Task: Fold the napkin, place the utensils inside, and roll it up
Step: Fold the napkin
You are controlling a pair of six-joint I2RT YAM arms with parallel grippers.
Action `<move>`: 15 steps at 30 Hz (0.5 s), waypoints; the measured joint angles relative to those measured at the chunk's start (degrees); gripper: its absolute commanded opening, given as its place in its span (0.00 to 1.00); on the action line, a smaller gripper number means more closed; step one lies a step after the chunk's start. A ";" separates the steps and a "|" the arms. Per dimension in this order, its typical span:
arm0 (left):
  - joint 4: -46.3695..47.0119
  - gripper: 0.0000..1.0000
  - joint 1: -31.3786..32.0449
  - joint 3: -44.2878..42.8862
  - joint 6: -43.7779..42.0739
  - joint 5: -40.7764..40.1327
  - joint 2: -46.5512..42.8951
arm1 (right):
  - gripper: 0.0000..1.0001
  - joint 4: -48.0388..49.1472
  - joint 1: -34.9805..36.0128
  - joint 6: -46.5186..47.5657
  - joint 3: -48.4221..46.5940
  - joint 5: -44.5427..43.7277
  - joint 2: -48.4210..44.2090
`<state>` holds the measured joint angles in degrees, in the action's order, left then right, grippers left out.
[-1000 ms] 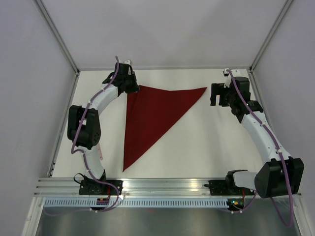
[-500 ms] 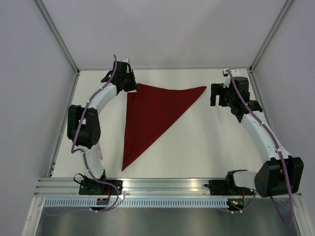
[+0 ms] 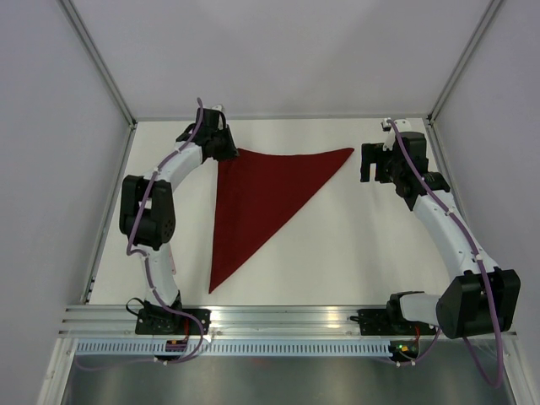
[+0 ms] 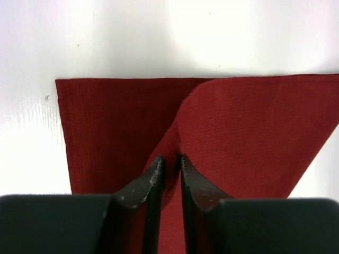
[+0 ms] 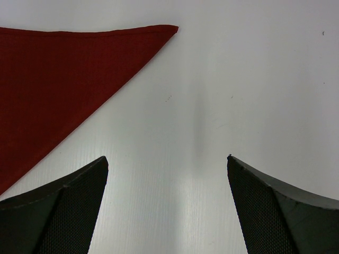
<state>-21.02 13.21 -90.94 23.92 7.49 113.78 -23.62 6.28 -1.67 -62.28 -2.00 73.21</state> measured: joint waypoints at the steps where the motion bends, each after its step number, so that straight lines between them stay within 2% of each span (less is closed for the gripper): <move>1: -0.02 0.30 -0.02 0.00 -0.07 -0.09 0.35 | 0.98 0.02 0.02 0.00 0.00 0.00 0.00; 2: -0.02 0.33 -0.02 0.00 -0.26 -0.28 0.76 | 0.98 0.00 0.04 0.00 0.00 0.00 0.00; 3: 0.00 0.42 -0.02 0.00 -0.28 -0.55 1.03 | 0.98 0.00 0.07 0.00 0.00 0.00 0.00; 5: -0.02 0.55 -0.02 -0.04 -0.72 -1.46 1.60 | 0.98 0.00 0.13 0.00 0.00 0.00 0.00; 6: 0.04 0.66 -0.02 -0.11 -0.90 -1.92 1.81 | 0.98 0.00 0.20 0.00 0.00 0.00 0.00; 7: 0.07 0.69 -0.02 -0.13 -0.96 -2.51 1.92 | 0.98 0.00 0.26 0.00 0.00 0.00 0.00; 15: 0.35 0.74 -0.37 1.01 -0.81 -9.88 1.44 | 0.98 0.00 0.26 0.00 0.00 0.09 0.00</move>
<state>-20.67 12.84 -89.93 23.11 -2.39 115.22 -23.62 6.55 -1.67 -62.28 -1.91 73.21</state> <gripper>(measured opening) 0.736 0.978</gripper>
